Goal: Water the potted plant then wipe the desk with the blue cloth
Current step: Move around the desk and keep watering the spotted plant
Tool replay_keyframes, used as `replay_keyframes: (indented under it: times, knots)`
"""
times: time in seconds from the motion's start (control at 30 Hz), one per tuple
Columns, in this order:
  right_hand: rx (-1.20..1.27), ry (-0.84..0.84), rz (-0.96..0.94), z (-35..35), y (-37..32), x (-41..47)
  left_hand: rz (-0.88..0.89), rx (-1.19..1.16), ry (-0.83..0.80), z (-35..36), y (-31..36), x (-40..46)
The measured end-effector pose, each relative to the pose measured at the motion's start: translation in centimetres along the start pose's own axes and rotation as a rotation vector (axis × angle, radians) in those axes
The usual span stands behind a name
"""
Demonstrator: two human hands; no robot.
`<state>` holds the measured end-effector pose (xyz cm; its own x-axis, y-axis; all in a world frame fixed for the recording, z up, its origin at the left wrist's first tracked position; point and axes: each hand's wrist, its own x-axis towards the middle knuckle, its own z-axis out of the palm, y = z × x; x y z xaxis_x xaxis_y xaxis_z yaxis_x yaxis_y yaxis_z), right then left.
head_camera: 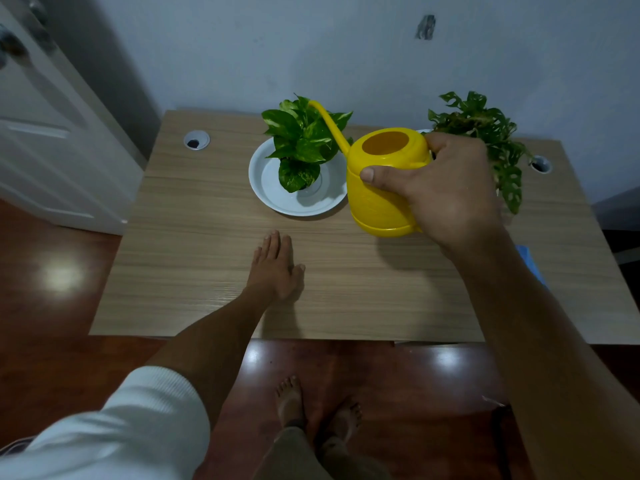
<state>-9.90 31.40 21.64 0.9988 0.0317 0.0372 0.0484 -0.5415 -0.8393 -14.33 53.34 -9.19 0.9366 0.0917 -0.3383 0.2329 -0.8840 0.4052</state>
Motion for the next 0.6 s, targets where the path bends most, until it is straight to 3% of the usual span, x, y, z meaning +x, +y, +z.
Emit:
replay_keyframes:
  times: [0.6]
  knots:
    - [-0.040,-0.051,0.031,0.13,0.59,-0.35,-0.009,0.007,0.001,0.15,0.01,-0.05]
